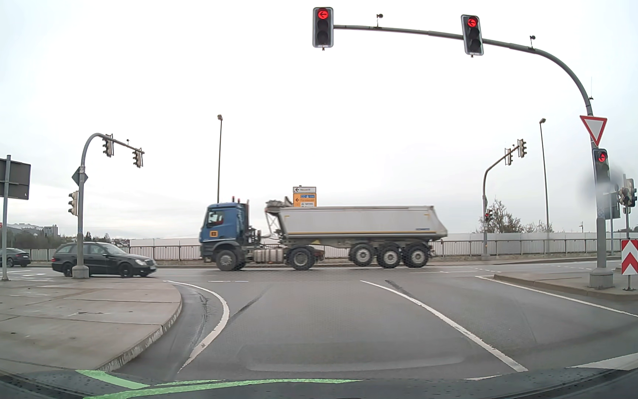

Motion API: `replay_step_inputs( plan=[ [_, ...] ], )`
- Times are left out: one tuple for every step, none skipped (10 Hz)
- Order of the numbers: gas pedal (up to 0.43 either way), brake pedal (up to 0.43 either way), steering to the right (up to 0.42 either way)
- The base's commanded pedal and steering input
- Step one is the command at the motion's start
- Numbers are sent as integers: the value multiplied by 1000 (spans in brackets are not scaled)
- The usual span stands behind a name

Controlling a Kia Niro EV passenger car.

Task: Follow the waypoints while adhering to traffic rules and regulations

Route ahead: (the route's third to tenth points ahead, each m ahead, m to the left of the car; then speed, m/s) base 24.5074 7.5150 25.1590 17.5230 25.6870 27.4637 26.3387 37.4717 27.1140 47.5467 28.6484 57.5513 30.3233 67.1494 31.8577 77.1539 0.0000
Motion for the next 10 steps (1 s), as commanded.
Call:
replay_step_inputs(
  plan=[
    [0, 390, -14],
    [0, 390, -13],
    [0, 390, -14],
    [0, 390, -14],
    [0, 390, -14],
    [0, 390, -14],
    [0, 390, -14],
    [0, 390, -13],
    [0, 390, -14],
    [0, 390, -14]
  ],
)
